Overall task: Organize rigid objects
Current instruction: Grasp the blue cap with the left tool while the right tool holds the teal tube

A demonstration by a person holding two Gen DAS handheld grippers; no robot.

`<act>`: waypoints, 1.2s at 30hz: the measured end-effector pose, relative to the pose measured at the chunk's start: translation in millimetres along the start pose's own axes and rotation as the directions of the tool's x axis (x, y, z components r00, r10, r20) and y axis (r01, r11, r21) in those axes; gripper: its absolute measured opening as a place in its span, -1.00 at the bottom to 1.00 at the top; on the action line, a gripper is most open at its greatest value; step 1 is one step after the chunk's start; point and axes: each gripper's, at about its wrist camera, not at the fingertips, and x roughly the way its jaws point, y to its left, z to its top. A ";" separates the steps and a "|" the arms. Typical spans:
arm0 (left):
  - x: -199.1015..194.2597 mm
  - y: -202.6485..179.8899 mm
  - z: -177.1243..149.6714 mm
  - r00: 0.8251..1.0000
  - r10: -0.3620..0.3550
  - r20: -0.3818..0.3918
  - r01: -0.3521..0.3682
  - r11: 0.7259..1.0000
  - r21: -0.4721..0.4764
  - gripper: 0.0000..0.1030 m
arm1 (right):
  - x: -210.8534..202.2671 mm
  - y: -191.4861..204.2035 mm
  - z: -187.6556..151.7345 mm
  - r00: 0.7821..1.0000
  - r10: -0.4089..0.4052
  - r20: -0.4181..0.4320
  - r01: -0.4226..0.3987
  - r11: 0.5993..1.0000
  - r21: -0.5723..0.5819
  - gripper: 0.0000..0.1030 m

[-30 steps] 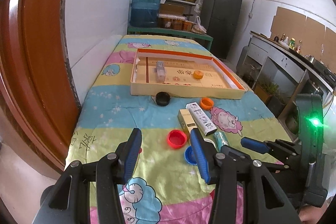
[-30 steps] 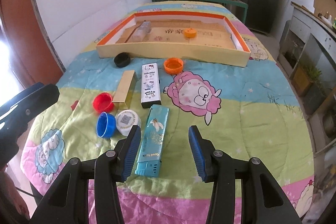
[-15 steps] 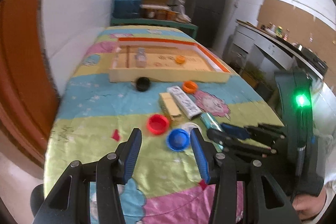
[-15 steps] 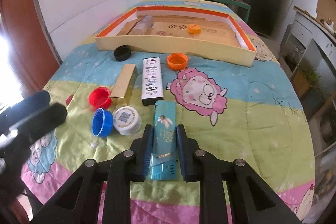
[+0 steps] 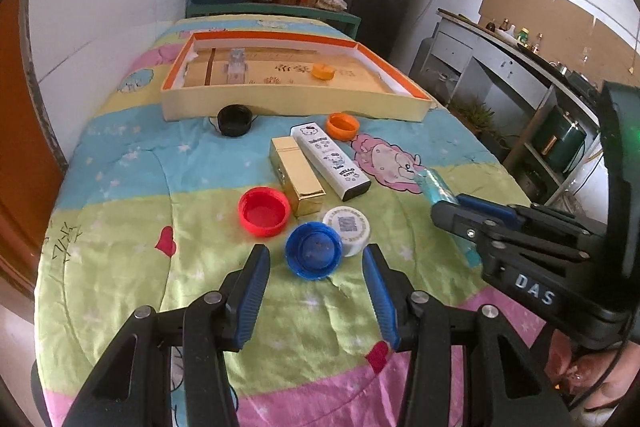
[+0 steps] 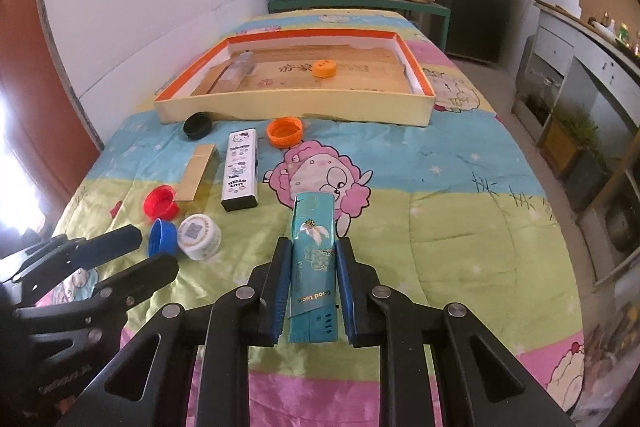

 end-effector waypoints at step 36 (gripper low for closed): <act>-26.3 -1.9 23.1 0.996 -0.009 0.093 0.011 1.000 -0.022 -0.39 | -10.5 -1.8 13.5 0.998 0.019 0.058 -0.019 1.000 0.006 -0.57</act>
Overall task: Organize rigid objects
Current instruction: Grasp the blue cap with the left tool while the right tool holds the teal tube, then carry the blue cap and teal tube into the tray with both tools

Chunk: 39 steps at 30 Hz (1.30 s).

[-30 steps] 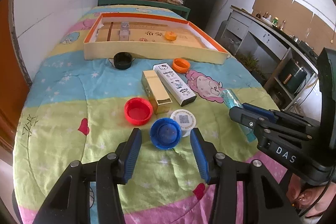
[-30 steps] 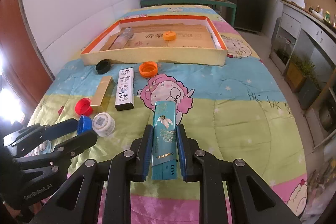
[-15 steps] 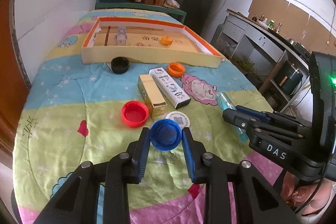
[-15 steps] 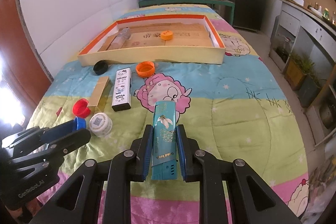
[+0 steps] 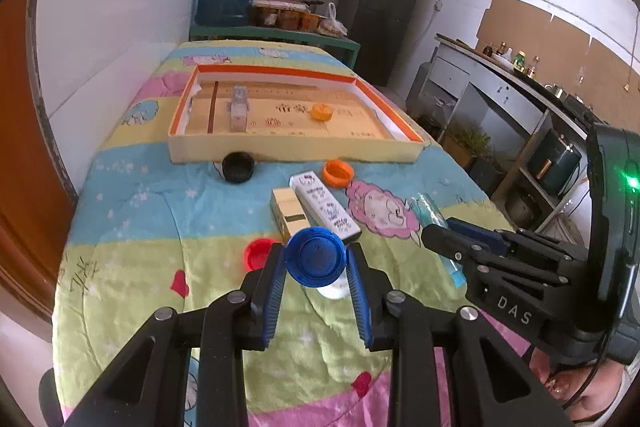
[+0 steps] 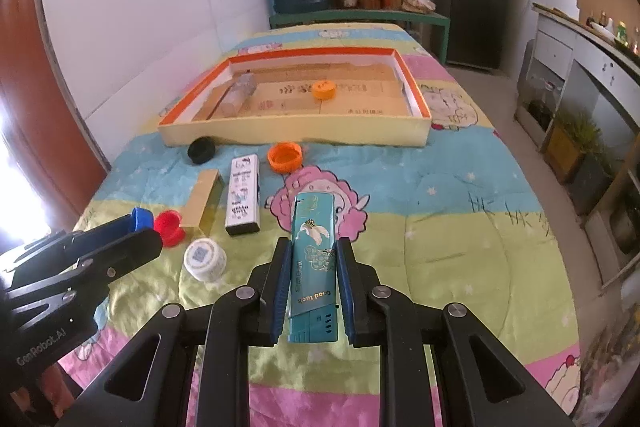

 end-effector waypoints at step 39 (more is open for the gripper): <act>23.9 7.5 112.0 0.997 0.045 0.069 -0.042 0.998 -0.039 -0.39 | 7.0 -12.3 99.1 0.996 0.010 0.091 -0.009 1.000 -0.011 -0.57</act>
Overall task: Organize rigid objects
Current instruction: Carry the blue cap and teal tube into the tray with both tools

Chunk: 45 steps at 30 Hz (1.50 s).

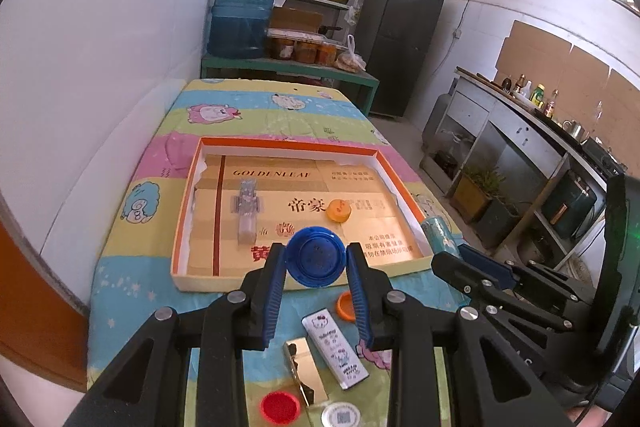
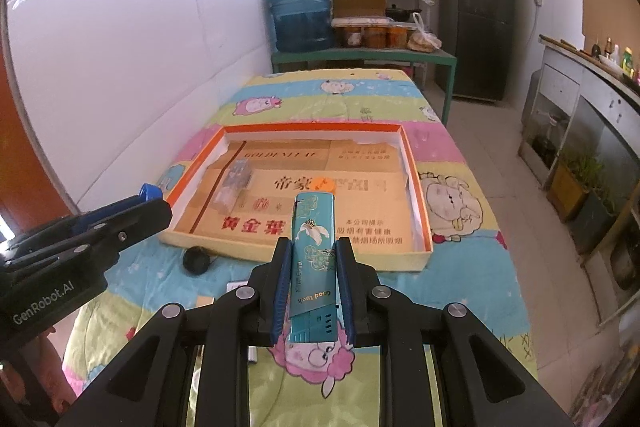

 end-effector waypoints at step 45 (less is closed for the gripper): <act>142.4 10.5 51.2 0.982 0.099 -0.163 -0.096 0.995 0.027 -0.39 | 123.0 -51.4 60.7 0.993 -0.009 -0.121 0.010 1.000 0.003 -0.56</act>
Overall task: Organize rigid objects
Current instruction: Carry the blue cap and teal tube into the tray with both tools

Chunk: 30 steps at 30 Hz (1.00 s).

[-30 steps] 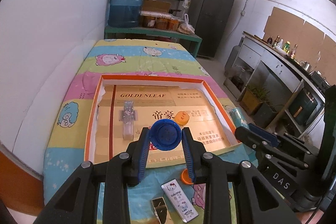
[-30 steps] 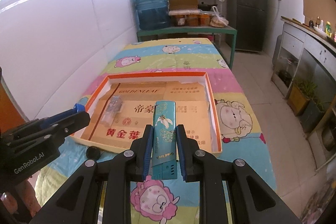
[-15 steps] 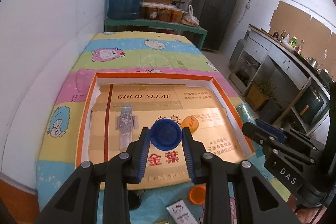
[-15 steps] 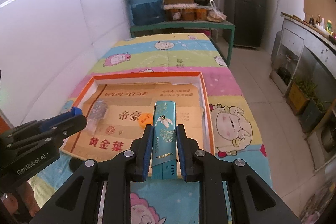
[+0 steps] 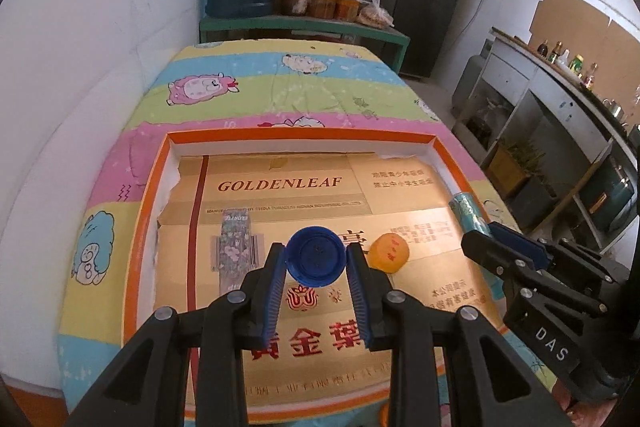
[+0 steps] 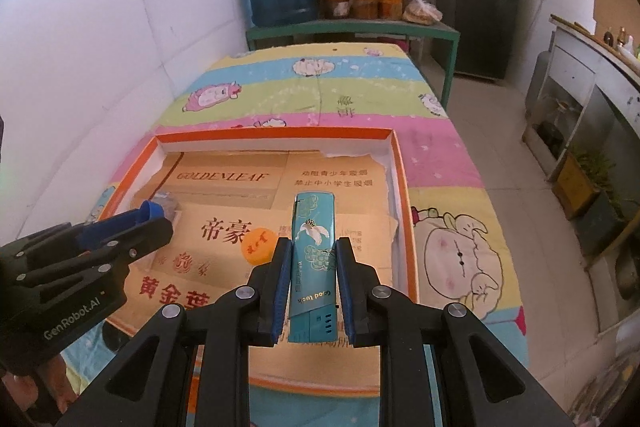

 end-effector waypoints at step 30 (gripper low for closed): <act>47.3 2.0 -2.2 0.995 0.043 -0.091 -0.041 0.999 0.024 -0.39 | 50.2 -5.6 -7.5 0.994 0.031 -0.103 -0.031 1.000 -0.001 -0.56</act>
